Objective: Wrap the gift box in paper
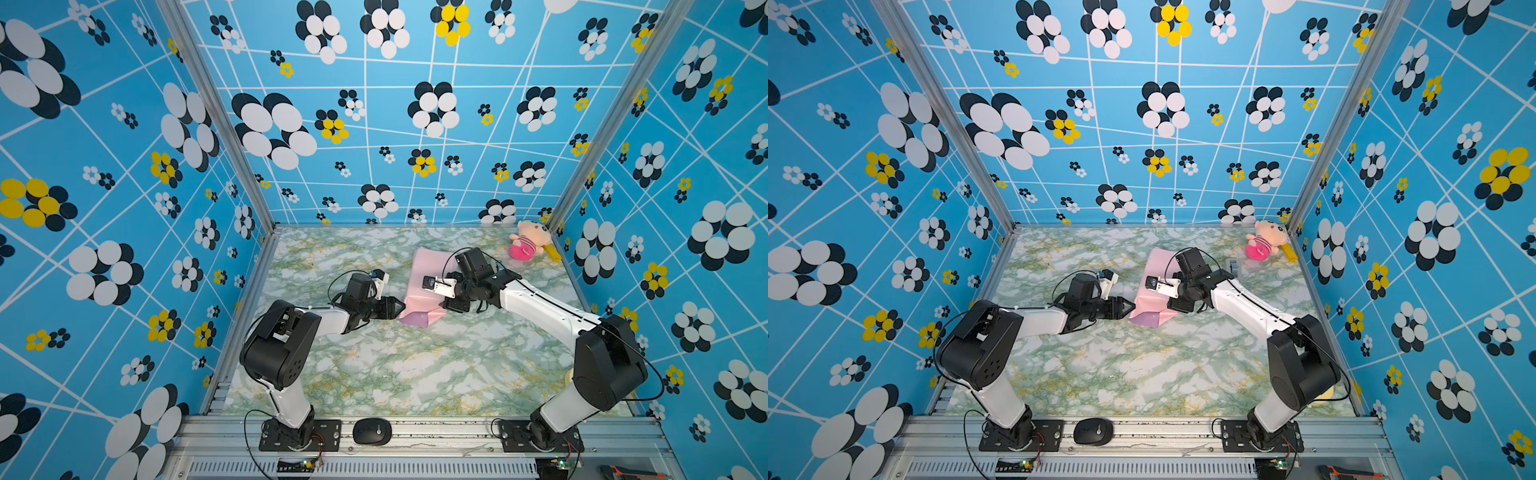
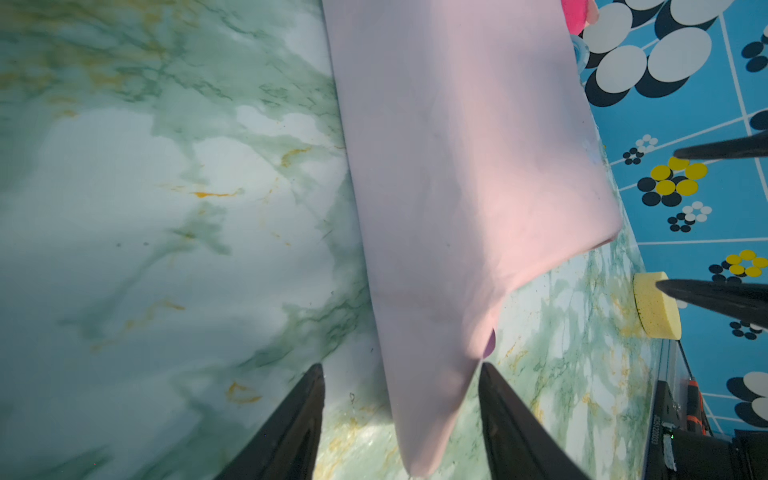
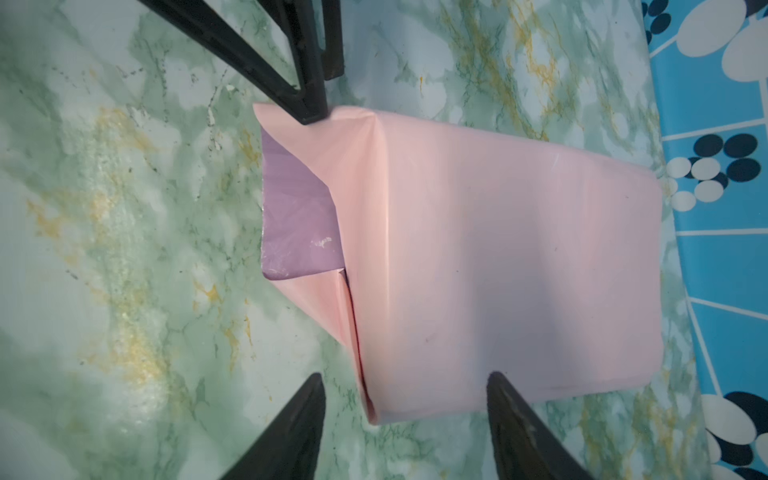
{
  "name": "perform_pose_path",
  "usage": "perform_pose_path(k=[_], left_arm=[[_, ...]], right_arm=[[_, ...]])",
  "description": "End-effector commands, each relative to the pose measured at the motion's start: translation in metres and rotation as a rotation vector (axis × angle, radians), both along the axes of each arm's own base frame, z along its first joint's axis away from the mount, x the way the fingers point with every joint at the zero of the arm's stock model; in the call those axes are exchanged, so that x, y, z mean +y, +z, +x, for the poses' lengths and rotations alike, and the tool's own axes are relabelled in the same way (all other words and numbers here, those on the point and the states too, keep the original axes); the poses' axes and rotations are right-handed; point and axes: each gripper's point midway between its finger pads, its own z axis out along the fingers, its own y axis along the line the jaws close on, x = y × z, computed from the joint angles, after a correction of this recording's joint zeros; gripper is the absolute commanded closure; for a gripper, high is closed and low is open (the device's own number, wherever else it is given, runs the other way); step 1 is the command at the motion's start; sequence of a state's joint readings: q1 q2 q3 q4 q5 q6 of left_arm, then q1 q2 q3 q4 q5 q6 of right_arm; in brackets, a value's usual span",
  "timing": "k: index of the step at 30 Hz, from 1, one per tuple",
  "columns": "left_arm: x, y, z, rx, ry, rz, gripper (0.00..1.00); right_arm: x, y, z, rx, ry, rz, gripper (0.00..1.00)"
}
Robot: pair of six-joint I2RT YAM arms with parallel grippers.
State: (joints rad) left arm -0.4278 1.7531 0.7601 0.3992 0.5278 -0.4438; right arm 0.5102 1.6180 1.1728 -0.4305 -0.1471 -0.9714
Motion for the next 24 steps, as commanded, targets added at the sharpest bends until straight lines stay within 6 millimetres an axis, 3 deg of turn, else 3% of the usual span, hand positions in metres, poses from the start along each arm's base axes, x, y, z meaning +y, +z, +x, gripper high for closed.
perform_pose_path(k=[1, 11, 24], left_arm=[[-0.010, 0.002, 0.000, -0.082, -0.060, -0.007, 0.40], [-0.011, -0.013, 0.004, -0.126, -0.094, 0.101, 0.46], [-0.015, -0.015, 0.008, -0.172, -0.116, 0.163, 0.53]], right_arm=[[0.003, -0.010, -0.001, -0.043, 0.143, -0.058, 0.36], [-0.007, -0.041, -0.007, 0.002, 0.235, -0.183, 0.35], [-0.015, -0.069, 0.016, -0.145, 0.238, -0.299, 0.32]])
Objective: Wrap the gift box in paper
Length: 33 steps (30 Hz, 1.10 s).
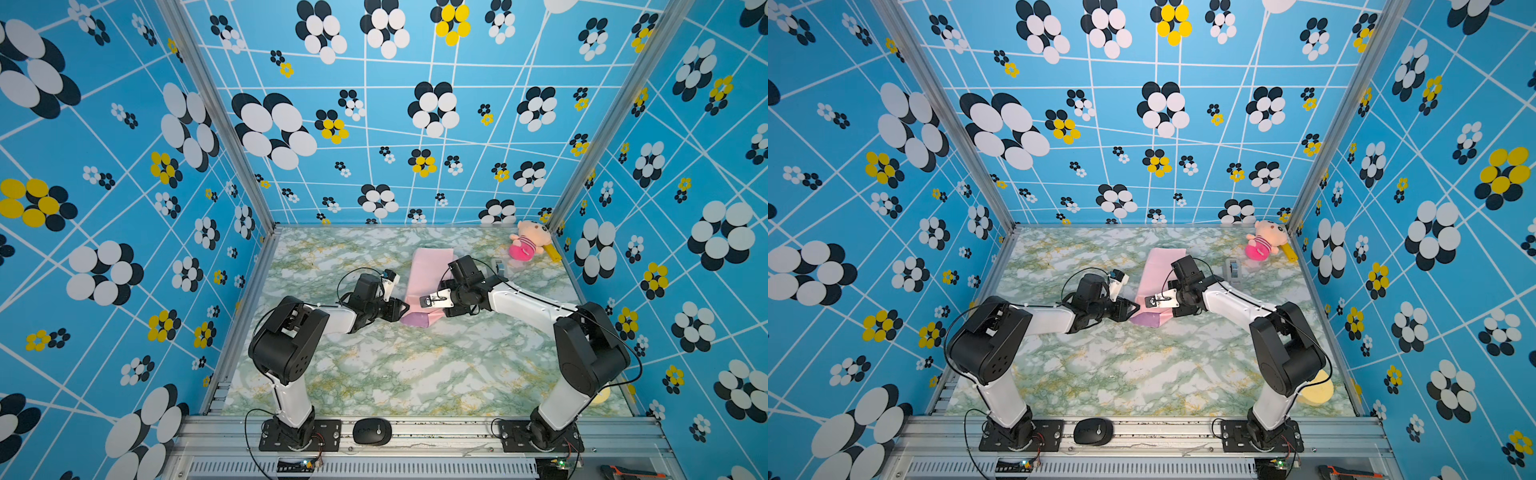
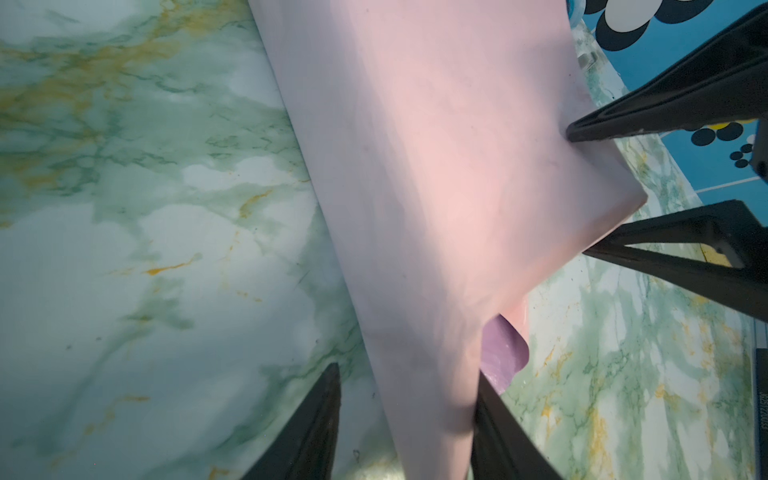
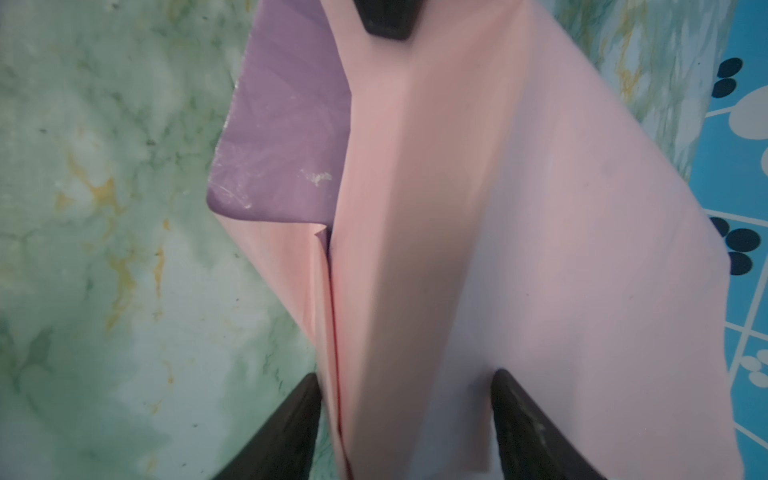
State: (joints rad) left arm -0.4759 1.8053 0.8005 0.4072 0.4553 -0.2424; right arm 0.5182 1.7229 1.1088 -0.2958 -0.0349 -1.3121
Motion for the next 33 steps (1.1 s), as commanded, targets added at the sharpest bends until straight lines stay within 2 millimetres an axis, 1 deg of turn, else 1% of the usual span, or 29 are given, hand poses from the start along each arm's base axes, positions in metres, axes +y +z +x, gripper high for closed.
perform_pose_path(k=[1, 6, 8, 10, 13, 17, 23, 26, 30, 33], left_arm=[[-0.002, -0.007, 0.001, -0.013, -0.012, 0.046, 0.53], [-0.004, -0.014, 0.001, -0.038, -0.019, 0.133, 0.56], [-0.005, -0.015, 0.003, -0.053, -0.009, 0.156, 0.61], [-0.005, -0.016, 0.006, -0.067, 0.007, 0.172, 0.64], [-0.008, -0.011, 0.010, -0.100, 0.018, 0.187, 0.69], [-0.021, -0.002, 0.005, -0.124, -0.014, 0.198, 0.73], [-0.039, 0.005, -0.012, -0.099, -0.058, 0.165, 0.74], [-0.043, 0.003, -0.016, -0.088, -0.064, 0.149, 0.74], [-0.050, 0.002, -0.016, -0.094, -0.082, 0.111, 0.72], [-0.053, 0.005, -0.009, -0.112, -0.078, 0.091, 0.70]], right_arm=[[-0.004, -0.020, 0.002, -0.028, 0.012, -0.051, 0.33], [-0.003, -0.023, 0.001, -0.049, 0.018, -0.057, 0.35], [-0.003, -0.025, 0.002, -0.056, 0.015, -0.060, 0.36], [-0.003, -0.026, 0.002, -0.064, 0.012, -0.067, 0.37], [-0.004, -0.027, 0.002, -0.067, 0.006, -0.075, 0.37], [-0.003, -0.027, 0.000, -0.058, -0.007, -0.069, 0.38], [-0.001, -0.028, -0.003, -0.050, -0.015, -0.061, 0.40], [-0.001, -0.028, -0.003, -0.050, -0.016, -0.061, 0.41], [-0.001, -0.026, -0.003, -0.053, -0.017, -0.059, 0.41], [-0.001, -0.027, -0.004, -0.052, -0.017, -0.061, 0.41]])
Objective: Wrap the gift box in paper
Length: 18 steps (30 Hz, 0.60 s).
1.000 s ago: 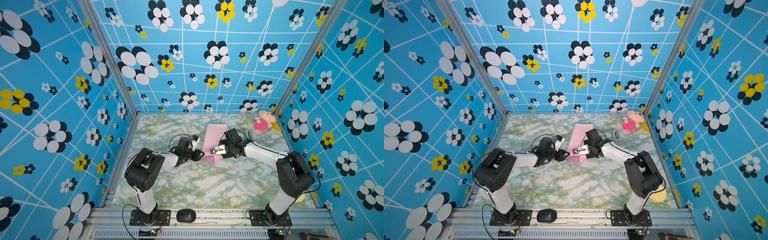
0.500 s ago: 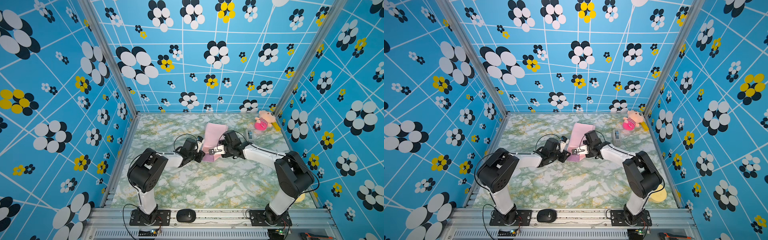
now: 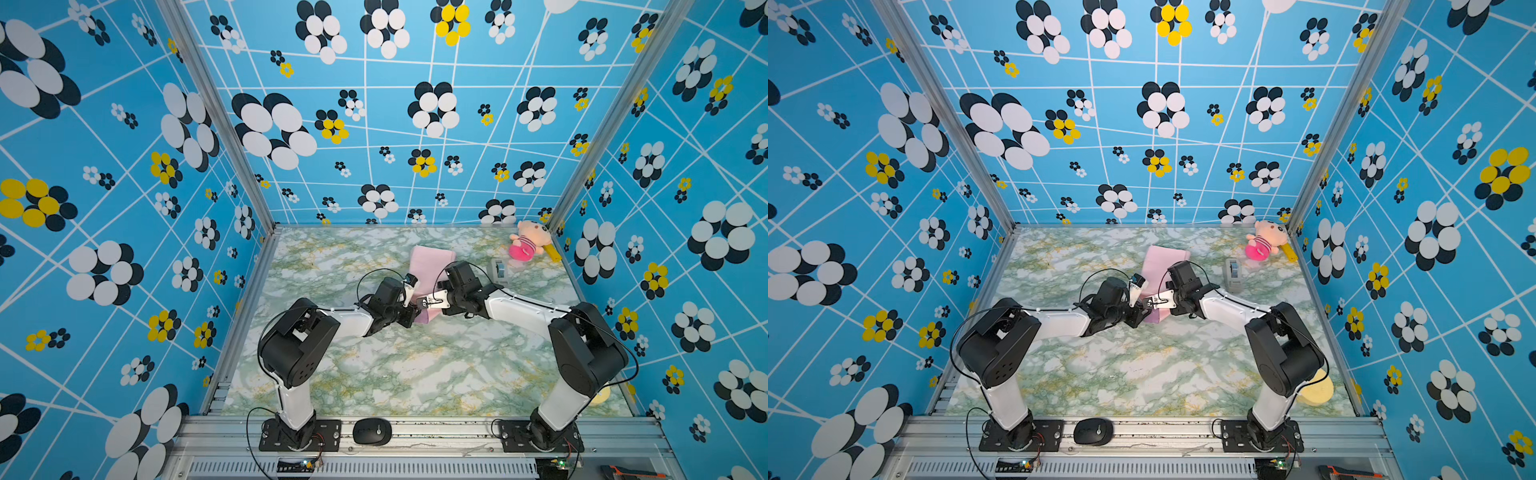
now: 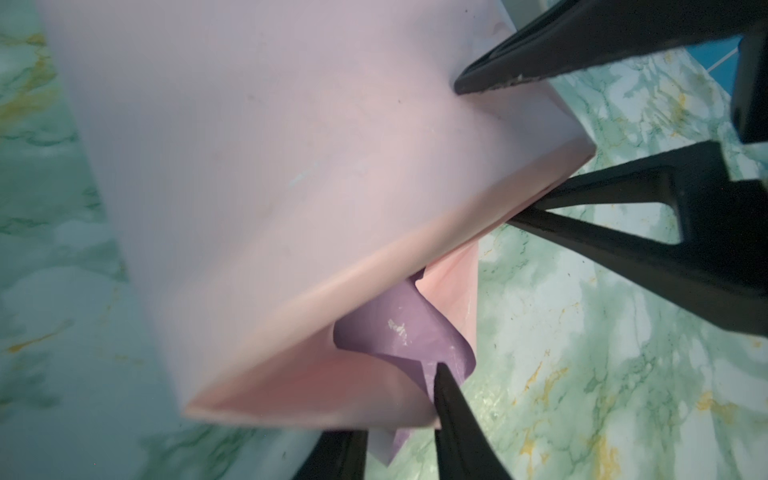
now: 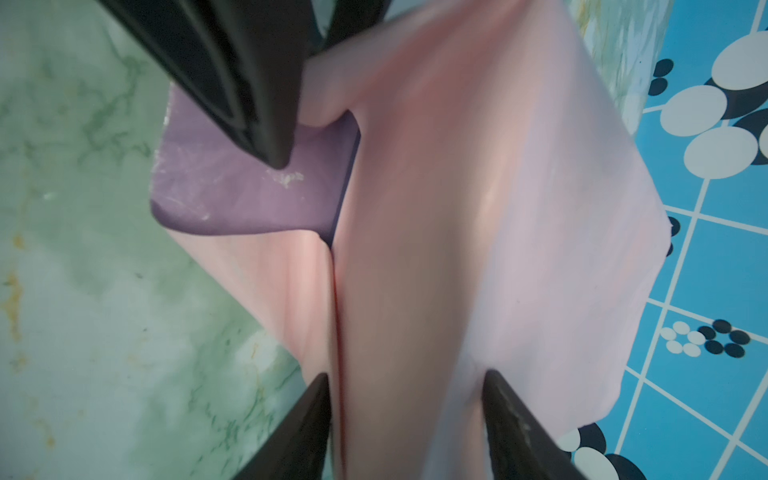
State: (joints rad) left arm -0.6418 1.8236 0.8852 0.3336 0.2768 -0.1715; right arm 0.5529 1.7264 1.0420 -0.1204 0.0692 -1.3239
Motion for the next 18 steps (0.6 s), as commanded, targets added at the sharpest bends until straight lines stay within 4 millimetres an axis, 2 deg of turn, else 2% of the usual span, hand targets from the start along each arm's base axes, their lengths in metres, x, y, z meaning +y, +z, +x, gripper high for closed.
perform_pose_path(k=[1, 7, 11, 14, 15, 16, 18], left_arm=[[-0.008, 0.006, 0.008, -0.020, -0.009, -0.051, 0.70], [-0.010, -0.002, 0.024, -0.026, 0.003, -0.078, 0.69], [-0.011, 0.004, 0.024, -0.037, -0.002, -0.110, 0.68], [-0.001, 0.015, 0.021, -0.050, 0.028, -0.140, 0.67], [0.005, 0.009, 0.019, -0.030, 0.051, -0.137, 0.67], [0.011, 0.019, 0.019, -0.044, 0.071, -0.153, 0.67], [0.025, 0.018, 0.016, -0.033, 0.119, -0.155, 0.68]], right_arm=[[-0.006, -0.026, -0.019, 0.086, -0.003, -0.034, 0.42], [-0.007, -0.026, -0.023, 0.089, 0.001, -0.031, 0.42], [-0.007, -0.026, -0.023, 0.092, -0.004, -0.027, 0.43], [-0.008, -0.027, -0.024, 0.094, -0.006, -0.033, 0.43], [-0.008, -0.026, -0.023, 0.092, -0.005, -0.032, 0.43], [-0.008, -0.027, -0.024, 0.093, -0.006, -0.033, 0.43], [-0.008, -0.026, -0.023, 0.091, -0.007, -0.030, 0.43]])
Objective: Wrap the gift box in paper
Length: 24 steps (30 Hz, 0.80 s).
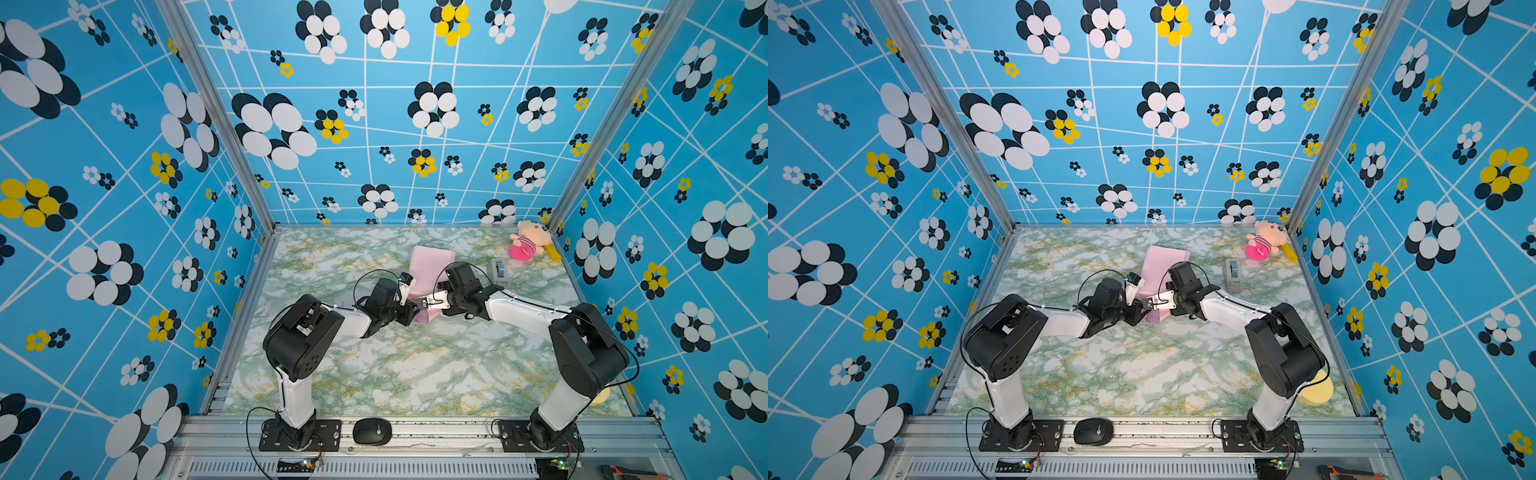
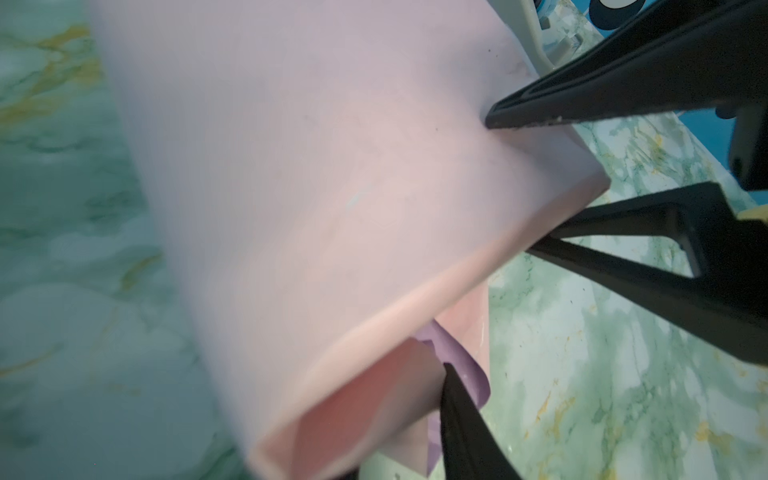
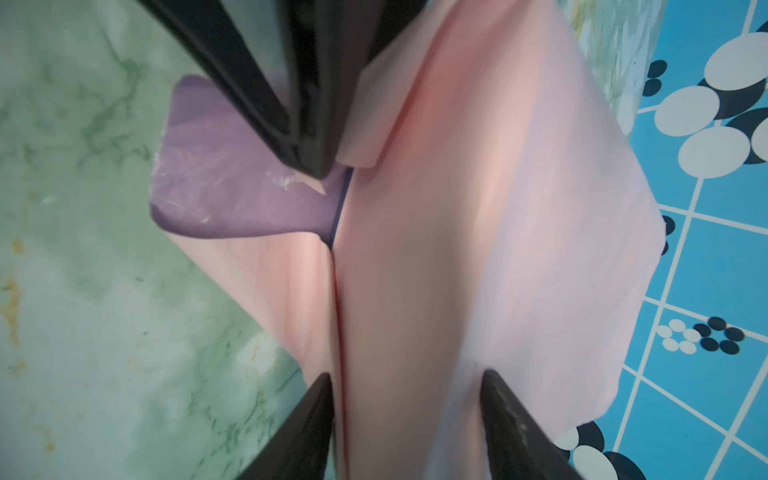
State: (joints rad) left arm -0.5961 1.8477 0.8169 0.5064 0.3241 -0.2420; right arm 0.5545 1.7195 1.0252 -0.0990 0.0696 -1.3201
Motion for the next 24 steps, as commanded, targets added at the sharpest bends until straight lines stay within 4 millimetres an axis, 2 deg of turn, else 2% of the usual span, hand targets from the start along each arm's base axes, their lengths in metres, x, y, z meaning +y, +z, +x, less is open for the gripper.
perform_pose_path(k=[1, 6, 14, 17, 20, 24], left_arm=[[0.021, 0.018, 0.005, -0.022, 0.090, -0.049, 0.70], [0.040, -0.002, 0.006, 0.028, 0.154, -0.048, 0.75], [0.059, -0.004, 0.009, 0.036, 0.236, -0.094, 0.75], [0.060, 0.011, 0.006, -0.009, 0.219, -0.133, 0.74], [0.058, 0.027, 0.002, -0.046, 0.179, -0.186, 0.67], [0.061, 0.039, -0.001, -0.091, 0.171, -0.204, 0.66]], right_arm=[[-0.008, -0.025, -0.023, 0.099, -0.005, -0.038, 0.43], [-0.009, -0.023, -0.022, 0.095, -0.007, -0.038, 0.43], [-0.009, -0.021, -0.022, 0.096, -0.012, -0.039, 0.43], [-0.010, -0.020, -0.022, 0.097, -0.013, -0.040, 0.43], [-0.011, -0.023, -0.024, 0.104, -0.015, -0.043, 0.43], [-0.009, -0.024, -0.023, 0.110, -0.017, -0.040, 0.43]])
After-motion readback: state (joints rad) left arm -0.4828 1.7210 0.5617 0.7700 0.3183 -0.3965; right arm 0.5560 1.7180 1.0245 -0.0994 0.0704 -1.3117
